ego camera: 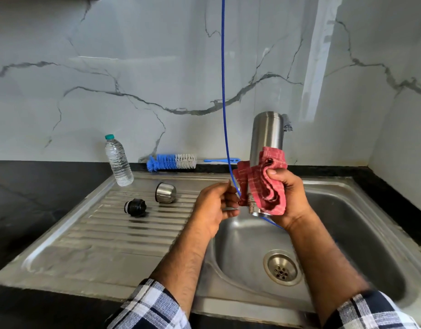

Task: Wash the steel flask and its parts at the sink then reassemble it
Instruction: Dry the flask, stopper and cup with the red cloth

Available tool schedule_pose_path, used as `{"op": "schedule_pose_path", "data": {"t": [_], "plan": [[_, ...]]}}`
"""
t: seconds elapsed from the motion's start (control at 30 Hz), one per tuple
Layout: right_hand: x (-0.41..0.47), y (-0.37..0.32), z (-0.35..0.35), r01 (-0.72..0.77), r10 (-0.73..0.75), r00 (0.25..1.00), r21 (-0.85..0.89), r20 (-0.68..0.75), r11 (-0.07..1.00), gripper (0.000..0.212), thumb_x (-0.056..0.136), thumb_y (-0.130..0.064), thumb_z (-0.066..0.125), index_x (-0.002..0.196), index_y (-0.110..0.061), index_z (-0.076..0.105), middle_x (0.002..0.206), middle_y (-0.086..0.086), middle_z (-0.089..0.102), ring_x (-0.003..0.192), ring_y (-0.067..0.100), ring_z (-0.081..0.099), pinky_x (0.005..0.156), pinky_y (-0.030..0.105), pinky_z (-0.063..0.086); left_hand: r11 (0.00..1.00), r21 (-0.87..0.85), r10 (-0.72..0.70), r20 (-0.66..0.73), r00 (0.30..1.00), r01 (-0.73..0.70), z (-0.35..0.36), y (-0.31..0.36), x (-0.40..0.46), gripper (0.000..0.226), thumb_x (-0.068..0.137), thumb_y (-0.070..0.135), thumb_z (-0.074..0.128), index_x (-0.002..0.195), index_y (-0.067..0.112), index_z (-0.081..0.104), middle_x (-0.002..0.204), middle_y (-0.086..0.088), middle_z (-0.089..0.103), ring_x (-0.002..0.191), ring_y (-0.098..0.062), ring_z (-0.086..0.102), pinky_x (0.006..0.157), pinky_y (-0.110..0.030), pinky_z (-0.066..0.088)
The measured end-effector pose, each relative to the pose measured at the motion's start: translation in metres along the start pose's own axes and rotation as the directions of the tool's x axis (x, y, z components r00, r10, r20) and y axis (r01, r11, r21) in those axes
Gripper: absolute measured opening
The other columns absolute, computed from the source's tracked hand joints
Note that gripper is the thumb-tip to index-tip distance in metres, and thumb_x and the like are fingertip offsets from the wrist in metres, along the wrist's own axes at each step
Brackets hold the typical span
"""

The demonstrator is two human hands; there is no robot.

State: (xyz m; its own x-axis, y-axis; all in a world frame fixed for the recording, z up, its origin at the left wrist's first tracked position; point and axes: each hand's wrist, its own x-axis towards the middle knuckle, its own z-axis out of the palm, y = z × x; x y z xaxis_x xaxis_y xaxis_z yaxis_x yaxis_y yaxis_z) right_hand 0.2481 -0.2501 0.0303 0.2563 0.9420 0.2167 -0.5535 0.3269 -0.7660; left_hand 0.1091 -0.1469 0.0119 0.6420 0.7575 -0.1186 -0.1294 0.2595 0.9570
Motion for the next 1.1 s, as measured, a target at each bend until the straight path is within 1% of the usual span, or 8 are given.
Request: {"op": "schedule_pose_path", "data": {"t": [0.2,0.33,0.6,0.73,0.83,0.9,1.0,1.1], "plan": [[0.000,0.006,0.007,-0.068,0.067,0.998,-0.129,-0.016,0.989,0.084,0.043,-0.032,0.097,0.115,0.001,0.070,0.100,0.024,0.069,0.087,0.038,0.067,0.081,0.047,0.059,0.990,-0.057,0.137,0.134,0.981,-0.131,0.007,0.001,-0.005,0.013,0.104,0.015,0.060,0.105,0.011,0.072,0.079,-0.009,0.067,0.068,-0.022,0.061,0.064,-0.035,0.051],[0.002,0.006,0.002,-0.068,0.051,0.997,-0.300,-0.064,0.952,0.070,0.056,-0.027,0.090,0.118,0.001,0.072,0.107,0.028,0.068,0.098,0.045,0.064,0.098,0.064,0.054,0.954,-0.086,0.294,0.102,0.950,-0.286,0.003,0.002,-0.003,0.012,0.097,0.008,0.068,0.093,0.018,0.074,0.084,-0.004,0.072,0.072,-0.017,0.067,0.063,-0.032,0.057],[-0.008,-0.002,0.006,-0.093,0.038,0.992,-0.509,-0.117,0.856,0.049,0.052,-0.027,0.085,0.099,-0.014,0.081,0.094,0.018,0.073,0.082,0.031,0.069,0.079,0.040,0.055,0.939,-0.195,0.285,-0.028,0.958,-0.285,-0.010,0.021,-0.008,0.028,0.085,-0.015,0.072,0.107,0.002,0.069,0.090,-0.014,0.076,0.082,-0.025,0.077,0.073,-0.035,0.066],[-0.019,-0.014,0.013,-0.097,0.061,0.995,-0.670,-0.078,0.736,0.045,0.054,-0.014,0.082,0.099,-0.011,0.080,0.093,0.017,0.078,0.079,0.028,0.075,0.067,0.032,0.060,0.896,-0.257,0.343,-0.121,0.932,-0.363,-0.025,0.039,-0.005,0.015,0.096,0.004,0.068,0.110,0.008,0.067,0.107,-0.016,0.078,0.082,-0.029,0.078,0.069,-0.035,0.063],[-0.023,-0.021,0.012,-0.121,0.077,0.992,-0.864,-0.095,0.489,0.049,0.056,-0.019,0.084,0.104,-0.023,0.077,0.093,0.003,0.082,0.084,0.018,0.079,0.072,0.028,0.059,0.885,0.008,0.458,-0.184,0.870,-0.465,-0.037,0.063,0.003,0.029,0.104,0.042,0.059,0.110,0.015,0.070,0.105,-0.008,0.079,0.086,-0.023,0.077,0.066,-0.035,0.059],[-0.022,-0.022,0.011,-0.166,0.096,0.985,-0.934,-0.143,0.315,0.058,0.052,-0.024,0.090,0.107,-0.033,0.074,0.091,-0.009,0.081,0.081,0.009,0.078,0.076,0.028,0.059,0.802,0.301,0.574,-0.144,0.806,-0.517,-0.042,0.080,0.007,0.051,0.100,0.066,0.051,0.106,0.021,0.074,0.095,-0.003,0.077,0.084,-0.016,0.074,0.067,-0.033,0.056],[-0.020,-0.018,0.009,-0.210,0.089,0.976,-0.968,-0.199,0.138,0.065,0.045,-0.035,0.095,0.106,-0.039,0.074,0.089,-0.014,0.080,0.079,0.005,0.077,0.080,0.036,0.064,0.481,0.739,0.655,0.055,0.754,-0.472,-0.045,0.090,0.006,0.076,0.092,0.085,0.030,0.096,0.025,0.077,0.081,0.007,0.072,0.080,-0.009,0.068,0.073,-0.032,0.055],[-0.019,-0.017,0.006,-0.223,0.073,0.973,-0.971,-0.217,0.081,0.067,0.040,-0.042,0.091,0.103,-0.040,0.071,0.089,-0.013,0.079,0.082,0.006,0.076,0.086,0.041,0.065,0.189,0.890,0.642,0.208,0.738,-0.415,-0.048,0.090,0.002,0.085,0.089,0.089,0.021,0.072,0.018,0.067,0.064,0.002,0.063,0.067,-0.011,0.063,0.065,-0.029,0.051]]}}
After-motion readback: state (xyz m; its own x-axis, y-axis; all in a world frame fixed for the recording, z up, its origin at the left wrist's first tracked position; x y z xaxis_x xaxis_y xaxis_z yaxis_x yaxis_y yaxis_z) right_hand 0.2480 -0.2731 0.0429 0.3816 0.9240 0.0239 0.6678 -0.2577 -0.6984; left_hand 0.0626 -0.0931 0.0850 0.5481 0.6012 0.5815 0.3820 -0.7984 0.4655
